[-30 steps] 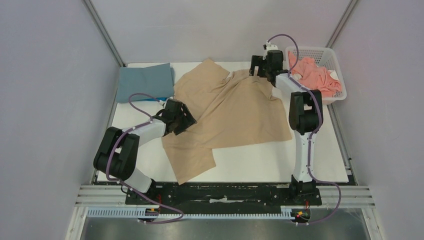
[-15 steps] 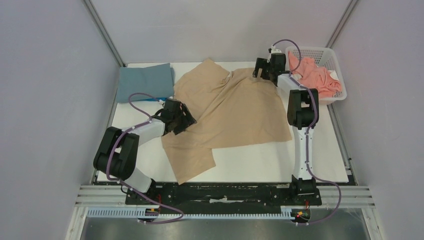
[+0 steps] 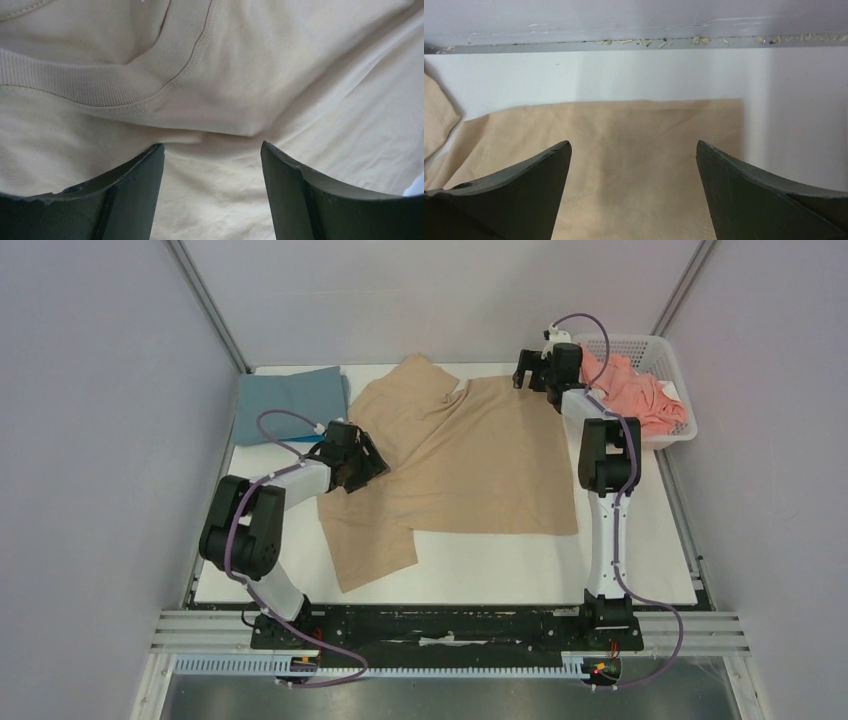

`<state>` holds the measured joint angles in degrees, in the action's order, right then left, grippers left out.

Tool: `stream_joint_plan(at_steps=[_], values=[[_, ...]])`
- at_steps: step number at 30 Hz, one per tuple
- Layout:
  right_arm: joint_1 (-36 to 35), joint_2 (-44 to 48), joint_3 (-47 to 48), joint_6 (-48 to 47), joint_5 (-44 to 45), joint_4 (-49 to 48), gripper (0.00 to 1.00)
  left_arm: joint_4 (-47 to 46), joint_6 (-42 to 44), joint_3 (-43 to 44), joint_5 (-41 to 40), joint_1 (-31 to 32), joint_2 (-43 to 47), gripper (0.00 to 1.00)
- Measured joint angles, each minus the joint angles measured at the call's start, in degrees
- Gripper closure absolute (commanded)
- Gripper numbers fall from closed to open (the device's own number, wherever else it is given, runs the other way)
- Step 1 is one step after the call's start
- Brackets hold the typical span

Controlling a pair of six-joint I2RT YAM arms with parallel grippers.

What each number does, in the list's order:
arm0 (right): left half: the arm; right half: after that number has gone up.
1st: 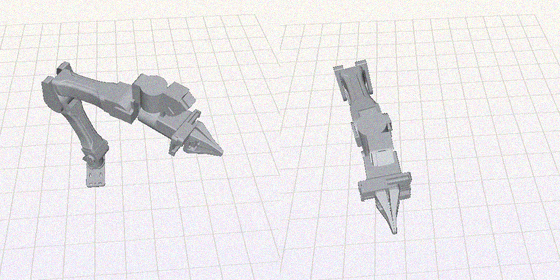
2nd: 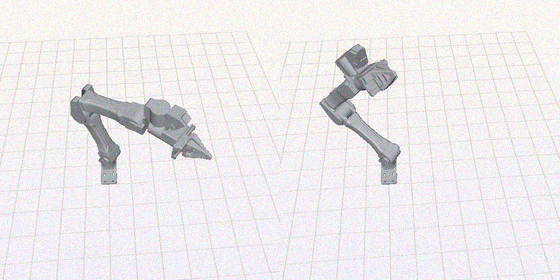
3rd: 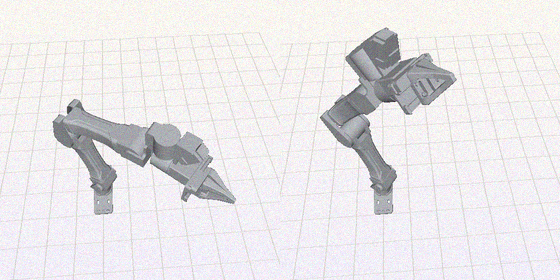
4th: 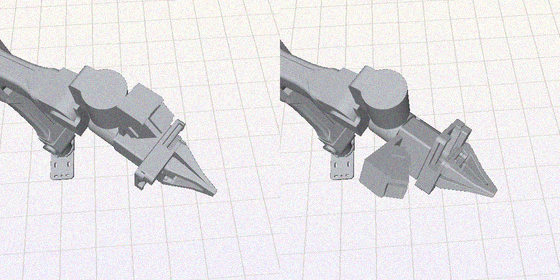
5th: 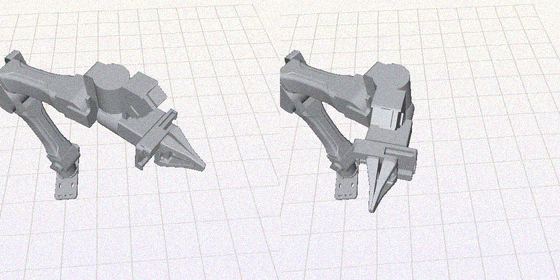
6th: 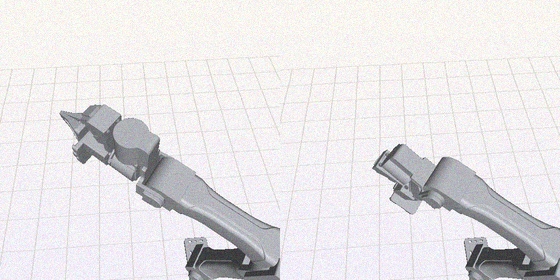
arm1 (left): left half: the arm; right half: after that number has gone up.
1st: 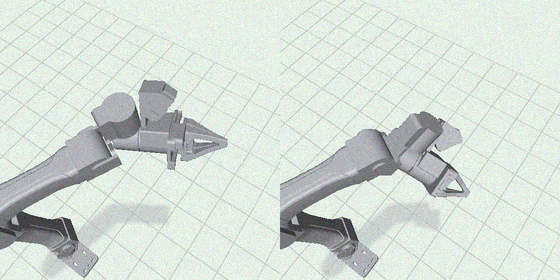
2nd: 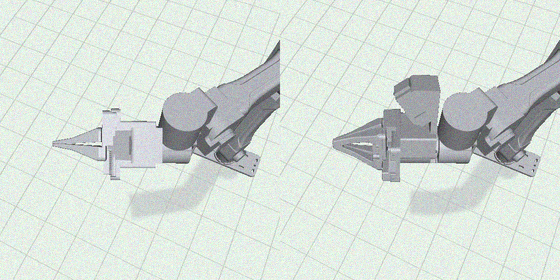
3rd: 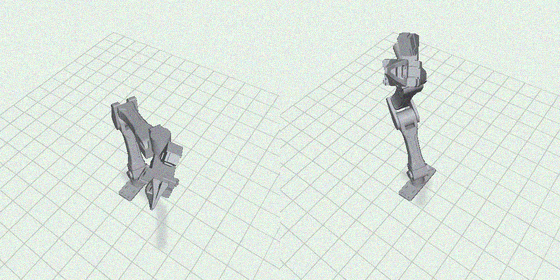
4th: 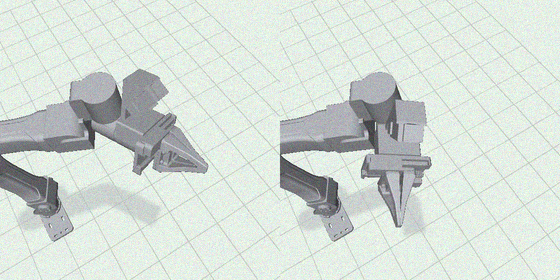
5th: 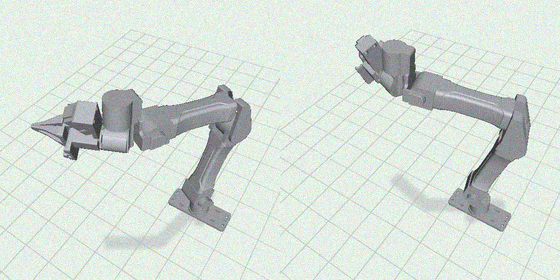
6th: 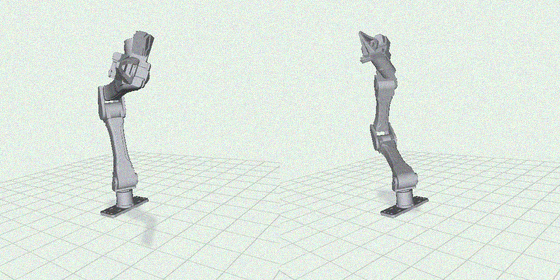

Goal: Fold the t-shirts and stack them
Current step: Flatten out the tshirt, then grab the side of the flattened tshirt closest away from the robot with both arms

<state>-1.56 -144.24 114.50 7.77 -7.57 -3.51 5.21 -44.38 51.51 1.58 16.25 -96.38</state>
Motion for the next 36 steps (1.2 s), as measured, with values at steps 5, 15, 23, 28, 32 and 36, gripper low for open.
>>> stream_joint_plan(at_steps=[5, 15, 23, 28, 32, 36], values=[[-2.14, 5.92, -6.01, -4.55, -0.22, -0.09, 0.02, 2.32, 1.27, 1.18, 0.52, -0.17, 1.16, 0.22], [-16.24, 33.99, -23.23, -6.82, 16.76, 4.02, 0.02, 20.15, -0.39, -0.81, -8.98, 4.15, 25.2, 0.18], [-20.2, 64.48, -59.67, 2.78, 33.35, 1.84, 0.02, 40.13, -8.35, -9.81, -15.02, 10.19, 41.97, 0.18], [-19.58, 76.43, -73.75, 5.79, 38.8, 2.4, 0.02, 47.56, -14.47, -16.52, -14.43, 18.1, 42.86, 0.29], [-19.63, 82.44, -78.71, 6.4, 40.85, 2.71, 0.02, 49.53, -17.57, -19.45, -13.46, 21.03, 42.58, 0.34], [-19.61, 84.0, -79.76, 6.64, 42.36, 2.67, 0.02, 48.81, -20.48, -21.44, -13.4, 23.65, 42.12, 0.42]])
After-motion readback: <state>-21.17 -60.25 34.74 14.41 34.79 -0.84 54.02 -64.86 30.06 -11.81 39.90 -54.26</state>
